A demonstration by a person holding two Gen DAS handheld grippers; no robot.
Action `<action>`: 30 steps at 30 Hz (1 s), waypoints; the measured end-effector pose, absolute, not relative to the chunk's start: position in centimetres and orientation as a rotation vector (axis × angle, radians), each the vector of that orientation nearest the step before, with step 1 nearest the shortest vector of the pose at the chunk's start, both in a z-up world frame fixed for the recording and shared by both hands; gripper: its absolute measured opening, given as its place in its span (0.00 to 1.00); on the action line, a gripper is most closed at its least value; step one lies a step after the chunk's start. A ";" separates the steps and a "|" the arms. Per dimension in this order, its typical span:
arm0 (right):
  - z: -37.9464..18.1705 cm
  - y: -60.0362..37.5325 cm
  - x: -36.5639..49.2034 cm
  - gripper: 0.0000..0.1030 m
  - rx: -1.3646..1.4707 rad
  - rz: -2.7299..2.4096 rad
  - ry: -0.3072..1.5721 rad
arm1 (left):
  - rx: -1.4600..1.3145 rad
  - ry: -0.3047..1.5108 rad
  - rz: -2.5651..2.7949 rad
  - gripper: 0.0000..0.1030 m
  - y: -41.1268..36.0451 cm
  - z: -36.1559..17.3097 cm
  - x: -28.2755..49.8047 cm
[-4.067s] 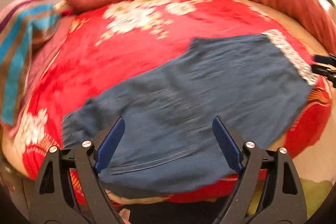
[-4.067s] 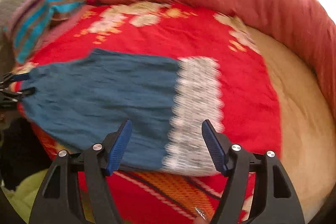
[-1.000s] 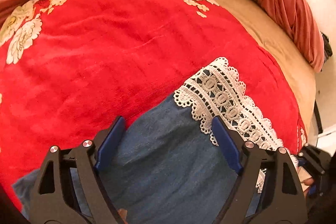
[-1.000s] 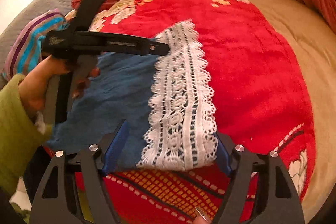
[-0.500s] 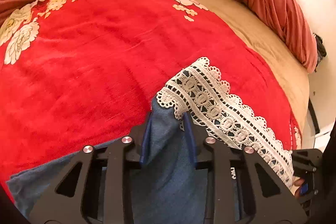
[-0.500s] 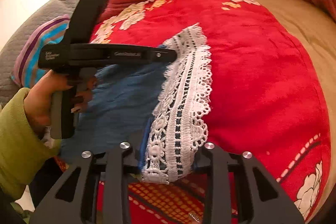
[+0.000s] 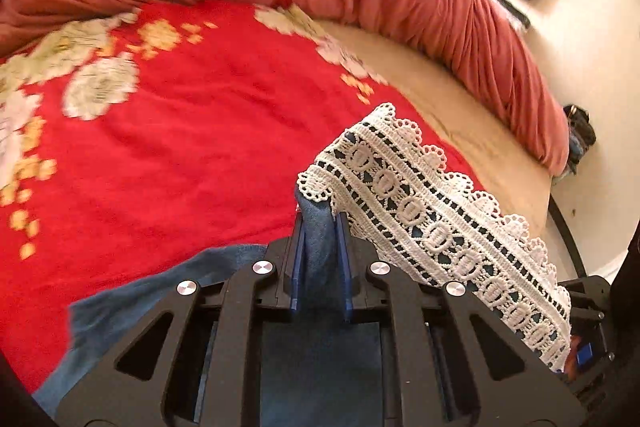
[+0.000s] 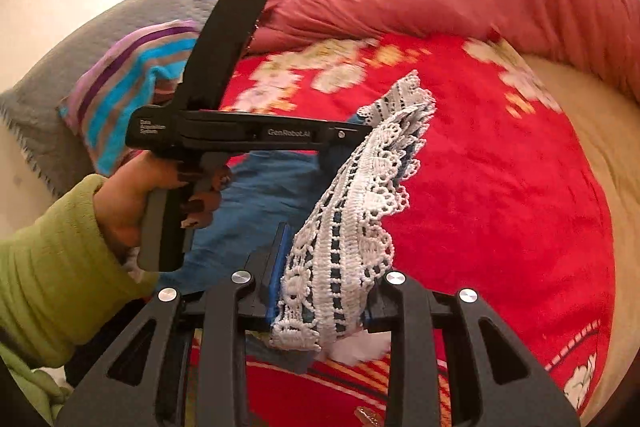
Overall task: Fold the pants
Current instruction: 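Lift and fold the lace hem over the pants with the right gripper while the left gripper holds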
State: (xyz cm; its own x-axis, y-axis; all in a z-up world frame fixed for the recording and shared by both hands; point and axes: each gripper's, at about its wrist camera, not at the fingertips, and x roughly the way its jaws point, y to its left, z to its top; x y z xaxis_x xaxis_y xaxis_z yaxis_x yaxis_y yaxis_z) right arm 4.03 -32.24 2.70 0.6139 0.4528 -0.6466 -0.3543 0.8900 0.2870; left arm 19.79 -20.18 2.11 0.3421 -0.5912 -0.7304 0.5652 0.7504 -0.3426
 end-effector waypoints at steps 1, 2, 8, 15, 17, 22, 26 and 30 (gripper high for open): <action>3.0 -31.4 4.0 0.26 0.124 0.486 0.779 | -0.042 0.956 -0.745 0.08 -19.4 2.3 19.6; 3.2 -30.5 4.0 0.26 0.107 0.506 0.775 | -0.064 0.947 -0.731 0.08 -18.0 2.4 19.3; 1.6 -24.7 5.1 0.26 0.027 0.586 0.833 | -0.155 0.995 -0.617 0.11 -11.7 -0.4 18.6; -0.3 -19.0 4.2 0.26 -0.143 0.593 0.868 | -0.295 0.989 -0.489 0.18 -4.0 -1.3 17.0; -0.3 -17.9 4.1 0.26 -0.178 0.595 0.863 | -0.306 0.967 -0.449 0.22 -2.6 -1.0 16.4; -0.5 -15.2 3.4 0.26 -0.249 0.641 0.869 | -0.383 0.907 -0.386 0.30 1.0 -0.4 15.0; -1.5 -12.2 2.1 0.30 -0.327 0.739 0.905 | -0.456 0.925 -0.383 0.31 2.4 -1.3 14.6; 0.2 -12.3 0.6 0.40 -0.297 0.811 0.862 | -0.516 0.943 -0.465 0.31 2.1 -1.4 14.1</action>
State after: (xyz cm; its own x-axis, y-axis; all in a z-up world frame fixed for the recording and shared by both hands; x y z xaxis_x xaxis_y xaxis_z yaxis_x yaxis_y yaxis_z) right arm 0.64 -12.35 0.17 0.3825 0.5110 -0.7698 -0.7370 0.6712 0.0794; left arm 14.09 2.13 -1.43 0.5073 -0.5827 -0.6349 0.1491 0.7850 -0.6013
